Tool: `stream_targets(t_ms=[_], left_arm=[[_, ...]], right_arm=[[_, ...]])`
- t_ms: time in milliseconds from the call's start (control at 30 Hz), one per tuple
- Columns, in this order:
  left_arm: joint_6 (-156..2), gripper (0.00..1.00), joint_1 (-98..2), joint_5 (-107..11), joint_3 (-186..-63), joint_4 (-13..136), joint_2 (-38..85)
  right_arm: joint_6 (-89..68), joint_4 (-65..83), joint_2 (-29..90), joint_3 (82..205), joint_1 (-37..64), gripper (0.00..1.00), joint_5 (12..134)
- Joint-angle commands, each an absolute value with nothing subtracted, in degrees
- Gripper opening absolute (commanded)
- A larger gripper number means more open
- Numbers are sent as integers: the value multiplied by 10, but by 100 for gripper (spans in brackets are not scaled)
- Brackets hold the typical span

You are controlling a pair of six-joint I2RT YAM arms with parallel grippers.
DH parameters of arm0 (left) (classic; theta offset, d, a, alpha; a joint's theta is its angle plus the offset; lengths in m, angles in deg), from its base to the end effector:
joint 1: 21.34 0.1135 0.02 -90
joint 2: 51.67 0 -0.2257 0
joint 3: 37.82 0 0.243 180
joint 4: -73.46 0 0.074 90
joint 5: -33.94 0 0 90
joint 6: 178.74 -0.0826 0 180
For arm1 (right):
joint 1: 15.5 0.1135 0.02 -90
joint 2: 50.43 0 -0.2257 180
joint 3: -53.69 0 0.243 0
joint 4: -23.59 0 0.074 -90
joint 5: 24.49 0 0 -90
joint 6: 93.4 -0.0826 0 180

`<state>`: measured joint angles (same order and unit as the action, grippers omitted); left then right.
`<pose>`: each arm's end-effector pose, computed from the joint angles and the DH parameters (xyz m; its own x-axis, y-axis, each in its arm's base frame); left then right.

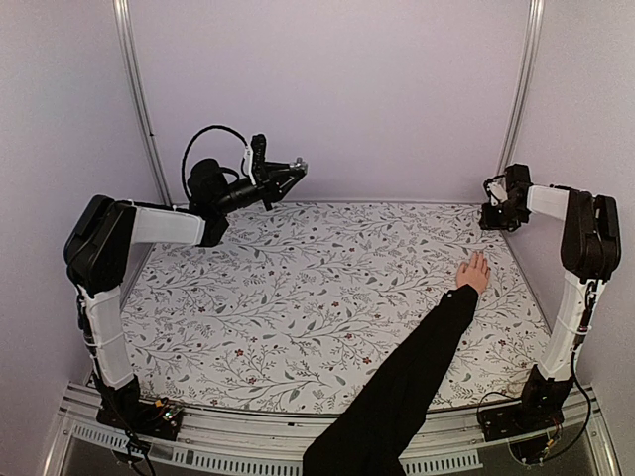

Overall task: Paint the nails
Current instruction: Paint the nail polish on the nail, then close the nail polish bottle.

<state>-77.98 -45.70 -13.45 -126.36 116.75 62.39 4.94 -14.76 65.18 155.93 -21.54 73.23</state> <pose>0.3957 -0.2405 0.2560 0.1068 -0.1992 -0.9741 0.9271 0.3739 0.0252 0.4492 -0.0364 0.1385 -0.7755 -0.0625 -0.6282 -0.0919 0.9957 0.0145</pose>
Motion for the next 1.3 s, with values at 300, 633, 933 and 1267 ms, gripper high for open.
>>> stream_targets(t_ms=[300,633,933,1267], left_arm=[[-800,0,-454,-114,-1258,1143,589],[-813,0,-472,-80,-1246,1132,564],[-780,0,-495,-58,-1187,1193,563],[-810,0,-528,-29,-1117,1242,572]], right_arm=[[33,-174,609,1640,-212,0,790],[10,-166,553,1619,-209,0,884],[-6,-147,520,1609,-171,0,967],[-21,-75,468,1565,-87,0,1058]])
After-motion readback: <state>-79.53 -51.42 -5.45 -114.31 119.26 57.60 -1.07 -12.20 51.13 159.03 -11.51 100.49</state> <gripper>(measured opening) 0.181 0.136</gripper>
